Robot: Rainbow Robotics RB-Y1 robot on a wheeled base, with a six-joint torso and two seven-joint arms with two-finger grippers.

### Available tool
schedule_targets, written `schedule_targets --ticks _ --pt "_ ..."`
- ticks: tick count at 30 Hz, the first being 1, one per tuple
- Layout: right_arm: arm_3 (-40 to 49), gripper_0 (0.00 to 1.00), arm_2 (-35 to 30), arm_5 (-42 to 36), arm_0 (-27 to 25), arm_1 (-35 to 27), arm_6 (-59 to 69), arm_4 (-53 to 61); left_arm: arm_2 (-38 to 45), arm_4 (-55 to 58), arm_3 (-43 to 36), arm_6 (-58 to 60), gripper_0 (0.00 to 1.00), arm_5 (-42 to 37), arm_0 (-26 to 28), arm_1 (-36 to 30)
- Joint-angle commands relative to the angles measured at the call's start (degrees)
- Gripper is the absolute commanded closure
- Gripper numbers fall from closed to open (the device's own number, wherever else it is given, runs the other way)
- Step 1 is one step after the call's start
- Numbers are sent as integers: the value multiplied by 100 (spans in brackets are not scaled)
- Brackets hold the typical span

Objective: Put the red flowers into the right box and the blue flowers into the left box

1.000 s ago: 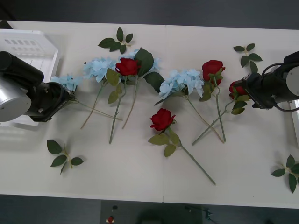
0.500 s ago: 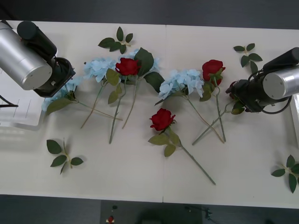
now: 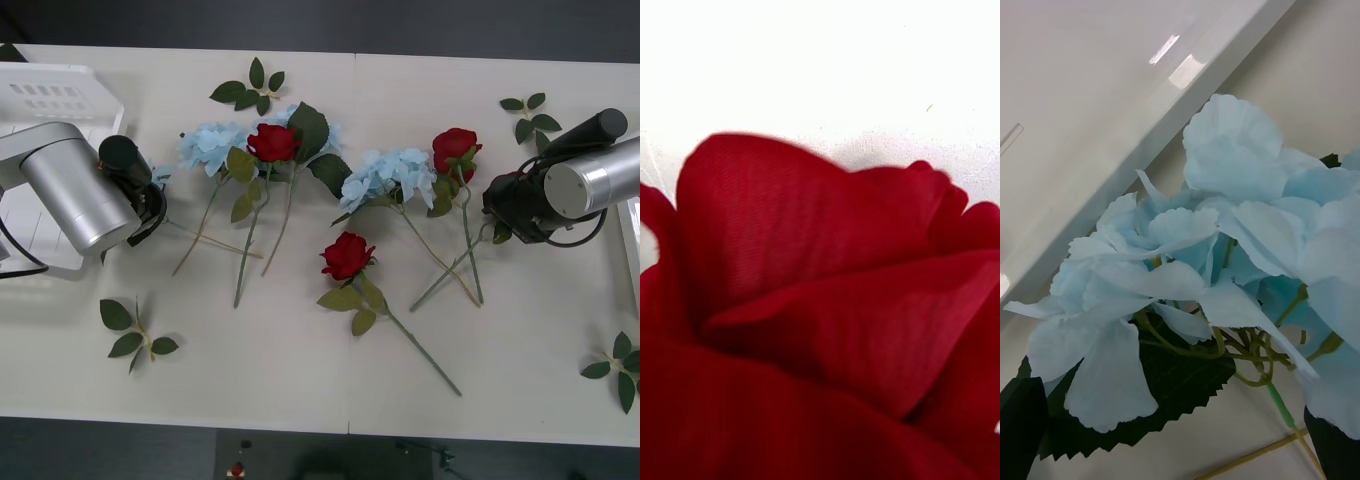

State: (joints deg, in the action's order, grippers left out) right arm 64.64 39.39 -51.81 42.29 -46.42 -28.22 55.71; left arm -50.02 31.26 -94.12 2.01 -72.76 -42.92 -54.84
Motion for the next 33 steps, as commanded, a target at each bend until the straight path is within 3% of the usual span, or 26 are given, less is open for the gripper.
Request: schedule_targets --ticks 1,12,18,25,30,32,33 --pt "22 100 -63 31 148 -51 221 19 168 -181 -53 72 0 25 74 -18" --pt "40 100 -72 66 174 -95 133 28 168 -1386 746 72 0 16 258 782" --pt "620 100 -63 -118 289 -711 -236 124 168 -1658 1028 54 0 33 249 993" --pt "963 100 -81 -364 385 -2178 -2434 1118 168 -2124 1502 45 0 86 258 1353" --pt "181 100 -116 -347 385 -2943 -4842 1935 168 -2721 1986 28 0 139 258 1731" --pt "-206 100 -169 -338 385 -3049 -5589 2120 177 -2792 2047 19 40 165 258 1775" --pt "-426 100 -213 -338 385 -3075 -5905 2172 177 -2792 2038 10 67 165 258 1775"
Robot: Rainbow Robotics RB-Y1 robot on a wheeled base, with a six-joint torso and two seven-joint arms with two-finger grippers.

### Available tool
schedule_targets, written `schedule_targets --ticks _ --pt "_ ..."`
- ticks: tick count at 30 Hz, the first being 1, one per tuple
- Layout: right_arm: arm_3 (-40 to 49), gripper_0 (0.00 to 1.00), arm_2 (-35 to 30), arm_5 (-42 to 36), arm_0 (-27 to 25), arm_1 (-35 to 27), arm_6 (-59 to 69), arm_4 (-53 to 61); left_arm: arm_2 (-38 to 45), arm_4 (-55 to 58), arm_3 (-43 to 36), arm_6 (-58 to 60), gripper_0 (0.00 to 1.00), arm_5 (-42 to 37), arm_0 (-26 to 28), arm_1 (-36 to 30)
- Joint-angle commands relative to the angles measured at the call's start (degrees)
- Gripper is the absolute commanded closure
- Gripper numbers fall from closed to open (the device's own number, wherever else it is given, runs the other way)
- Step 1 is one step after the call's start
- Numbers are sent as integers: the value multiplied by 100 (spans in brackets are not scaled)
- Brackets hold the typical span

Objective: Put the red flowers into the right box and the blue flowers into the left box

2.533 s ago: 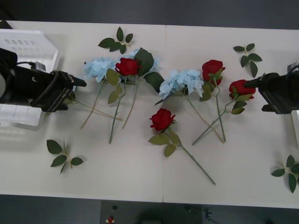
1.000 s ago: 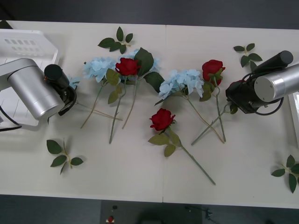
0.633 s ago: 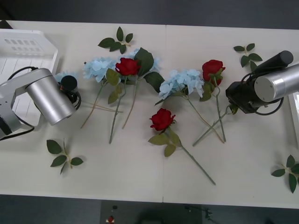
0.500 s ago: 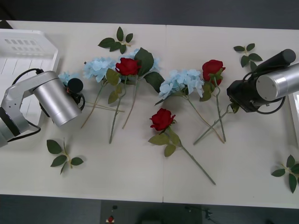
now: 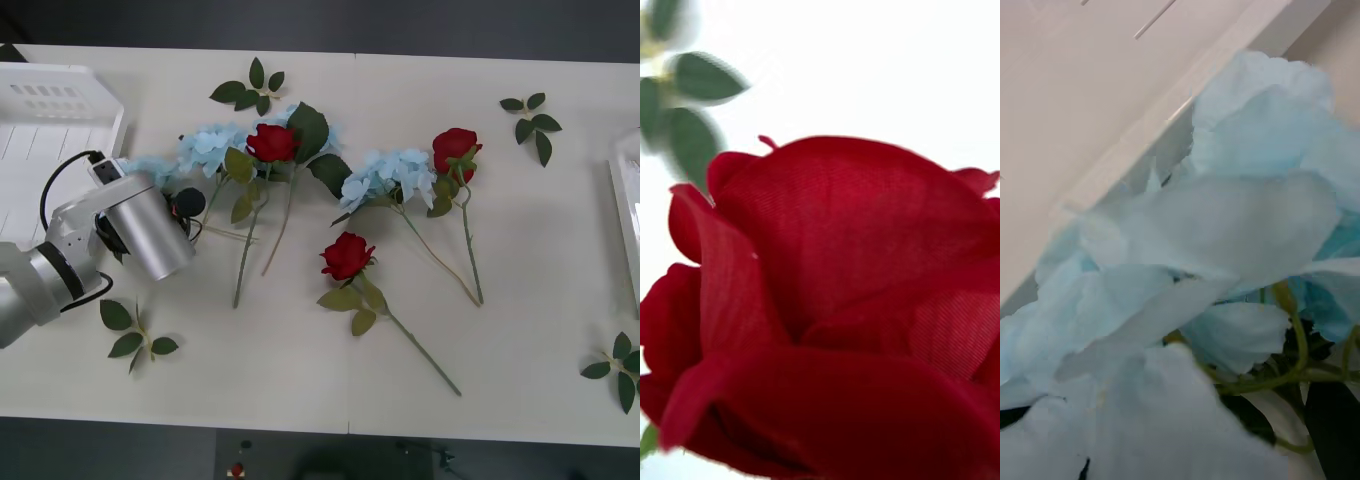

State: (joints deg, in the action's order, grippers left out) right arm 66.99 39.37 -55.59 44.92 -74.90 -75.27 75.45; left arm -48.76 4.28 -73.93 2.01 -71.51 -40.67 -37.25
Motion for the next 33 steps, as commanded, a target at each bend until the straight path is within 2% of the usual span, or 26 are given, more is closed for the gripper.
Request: schedule_targets --ticks 1,2,3,10,14,15,16,17,18,19,26,32,33 --pt "-943 100 -272 48 122 -253 -1578 207 51 -94 10 -17 90 41 33 16" --pt "-1127 100 -308 65 122 -262 -1798 181 51 -86 10 -34 99 50 42 16" --pt "-1365 100 -351 118 122 -262 -2026 137 51 -94 1 -61 100 50 42 16" --pt "-1953 100 -387 470 122 -157 -2378 58 51 -7 -236 -377 100 50 51 -168" --pt "-2015 100 -378 610 122 -77 -2325 40 51 433 -843 -456 100 6 51 -599" --pt "-2024 86 -378 628 122 -60 -2316 58 42 574 -1062 -483 100 -12 51 -757" --pt "-2032 63 -387 646 122 -51 -2308 40 42 644 -1177 -500 100 -29 51 -845" --pt "-2050 16 -387 672 122 -34 -2299 58 42 837 -1484 -544 100 -56 51 -1091" --pt "-2050 4 -378 672 122 -34 -2299 58 42 916 -1616 -562 100 -64 51 -1197" --pt "-2050 0 -378 681 122 -16 -2299 58 42 1066 -1906 -597 100 -91 51 -1425" --pt "-1927 0 -378 663 122 -7 -2325 119 113 1646 -3321 -746 100 -179 51 -2603" --pt "-1690 0 -395 338 122 -7 -2211 585 368 1637 -3884 -940 100 -302 51 -2972" --pt "-1496 0 -404 136 122 -7 -1921 928 631 1637 -4042 -1194 100 -328 60 -3086"
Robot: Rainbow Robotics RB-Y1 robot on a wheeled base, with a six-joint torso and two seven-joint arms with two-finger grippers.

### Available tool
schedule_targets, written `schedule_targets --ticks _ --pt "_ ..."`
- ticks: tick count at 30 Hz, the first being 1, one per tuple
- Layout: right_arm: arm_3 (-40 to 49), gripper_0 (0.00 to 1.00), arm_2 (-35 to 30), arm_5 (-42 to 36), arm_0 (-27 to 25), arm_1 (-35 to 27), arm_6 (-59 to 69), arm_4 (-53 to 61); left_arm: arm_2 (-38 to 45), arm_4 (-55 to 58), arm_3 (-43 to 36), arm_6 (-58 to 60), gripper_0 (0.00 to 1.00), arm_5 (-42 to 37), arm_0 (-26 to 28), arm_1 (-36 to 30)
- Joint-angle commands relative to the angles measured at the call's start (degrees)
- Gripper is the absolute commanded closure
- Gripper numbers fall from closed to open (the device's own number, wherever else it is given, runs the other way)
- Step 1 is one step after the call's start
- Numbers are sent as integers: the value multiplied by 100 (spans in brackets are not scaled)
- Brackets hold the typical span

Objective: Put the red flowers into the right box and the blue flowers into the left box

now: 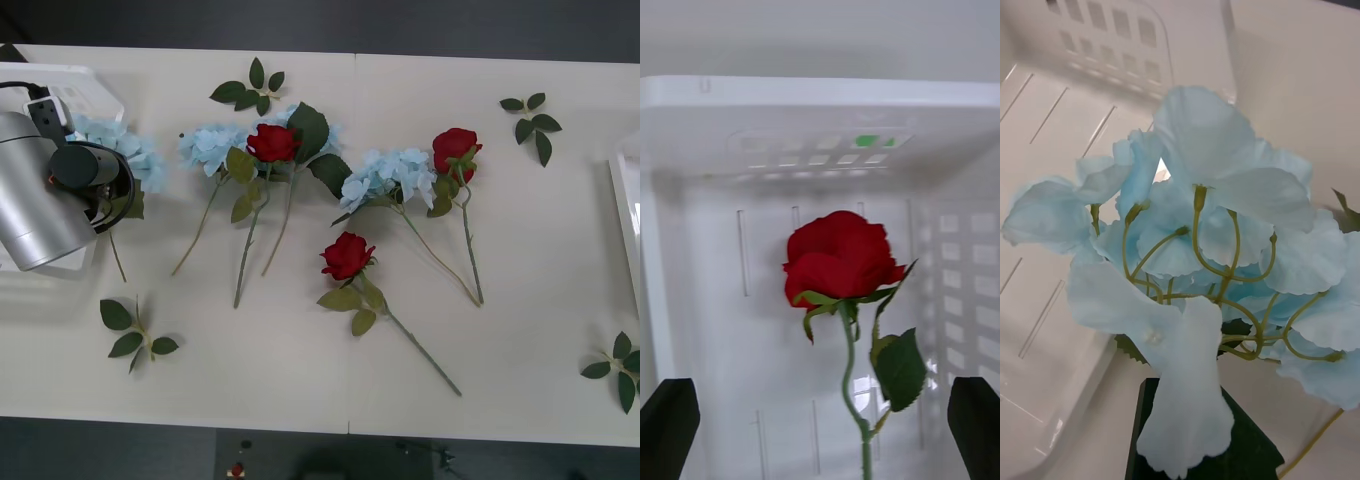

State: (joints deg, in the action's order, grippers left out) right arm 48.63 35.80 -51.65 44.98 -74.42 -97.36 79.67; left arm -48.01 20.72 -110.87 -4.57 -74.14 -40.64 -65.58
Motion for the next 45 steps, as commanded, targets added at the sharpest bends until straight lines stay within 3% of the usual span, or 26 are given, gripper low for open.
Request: schedule_targets --ticks 1,6,12,15,20,25,28,39,41,42,43,45 --pt "419 0 -46 -302 107 -55 410 585 635 -6 -383 -624 100 -74 57 -280" --pt "1280 0 -46 -584 107 121 1948 858 1505 -24 -409 -1467 100 -65 57 -368" --pt "2616 0 -38 -601 107 596 4269 -241 2305 -15 -5 -2513 100 137 65 -376" --pt "3117 0 -38 -698 107 1000 5262 -1120 2560 -24 390 -3005 100 577 206 -420" --pt "3574 0 -38 -1190 98 1914 6343 -2922 3140 -208 1155 -3673 100 2062 953 -482" --pt "3381 0 -38 -1383 107 2855 6791 -4073 3649 -235 1726 -4130 100 3547 1770 -482" --pt "3179 0 -38 -1383 116 3215 6800 -4521 3843 -235 1884 -4306 100 3978 2087 -482" --pt "2651 0 -38 -1348 186 3672 6677 -5093 3975 -217 1797 -4421 99 4013 2394 -482" --pt "2555 0 -38 -1278 195 3681 6624 -5093 3975 -208 1788 -4447 49 4013 2394 -482" --pt "2493 0 -38 -1225 186 3698 6598 -5093 3975 -208 1788 -4456 15 4013 2394 -482" --pt "2414 0 -38 -1172 186 3733 6571 -5101 3975 -208 1788 -4473 1 4013 2394 -482" --pt "2291 0 -38 -1067 195 3777 6536 -5093 3975 -208 1788 -4491 0 4013 2394 -482"
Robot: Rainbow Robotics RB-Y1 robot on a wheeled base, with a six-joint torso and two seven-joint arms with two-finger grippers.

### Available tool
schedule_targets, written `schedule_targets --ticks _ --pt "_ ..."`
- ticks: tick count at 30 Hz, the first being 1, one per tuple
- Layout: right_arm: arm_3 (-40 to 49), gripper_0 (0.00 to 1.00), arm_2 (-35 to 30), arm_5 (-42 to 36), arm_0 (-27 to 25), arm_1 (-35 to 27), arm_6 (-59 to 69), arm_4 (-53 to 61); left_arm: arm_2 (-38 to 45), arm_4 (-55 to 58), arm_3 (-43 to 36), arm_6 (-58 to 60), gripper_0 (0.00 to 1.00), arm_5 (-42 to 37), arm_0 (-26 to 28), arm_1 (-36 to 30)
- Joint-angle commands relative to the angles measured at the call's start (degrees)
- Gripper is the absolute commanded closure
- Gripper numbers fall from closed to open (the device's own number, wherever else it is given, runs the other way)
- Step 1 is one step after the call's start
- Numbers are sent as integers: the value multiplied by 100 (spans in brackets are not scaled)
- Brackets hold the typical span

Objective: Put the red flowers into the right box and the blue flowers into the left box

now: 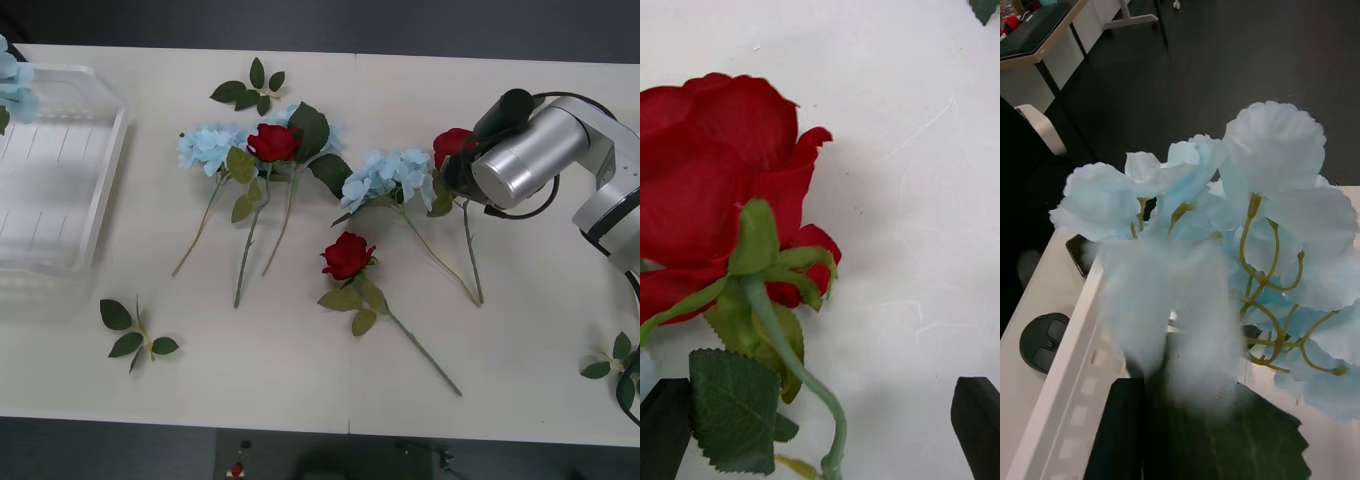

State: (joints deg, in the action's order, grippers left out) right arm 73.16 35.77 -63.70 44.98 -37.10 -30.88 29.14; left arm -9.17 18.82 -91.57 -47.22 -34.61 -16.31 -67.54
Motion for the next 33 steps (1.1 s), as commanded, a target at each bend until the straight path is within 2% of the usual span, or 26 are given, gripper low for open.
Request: schedule_targets --ticks 1,11,18,19,22,23,24,27,33 --pt "-258 0 -35 218 186 71 -129 -49 91 -10 -142 -244 0 59 -30 -286" --pt "-601 0 -43 570 186 221 -252 12 231 26 -529 -252 0 50 242 -286" --pt "-759 0 -35 763 186 318 -384 48 627 641 -1566 -261 0 -99 875 -224" --pt "-759 8 -35 781 186 326 -401 56 627 790 -1768 -279 0 -310 875 -163" --pt "-759 68 -35 798 186 353 -445 65 627 1054 -2287 -323 0 -872 840 57" --pt "-759 91 -43 798 186 362 -445 65 618 1133 -2445 -411 0 -1066 831 136" --pt "-759 100 -43 798 186 379 -445 56 618 1247 -2568 -534 0 -1224 805 189" --pt "-768 100 -35 816 186 379 -454 65 548 1792 -2761 -956 0 -1619 681 338" --pt "-768 100 -35 833 186 379 -498 65 -182 2513 -2506 -1914 0 -2393 -180 910"
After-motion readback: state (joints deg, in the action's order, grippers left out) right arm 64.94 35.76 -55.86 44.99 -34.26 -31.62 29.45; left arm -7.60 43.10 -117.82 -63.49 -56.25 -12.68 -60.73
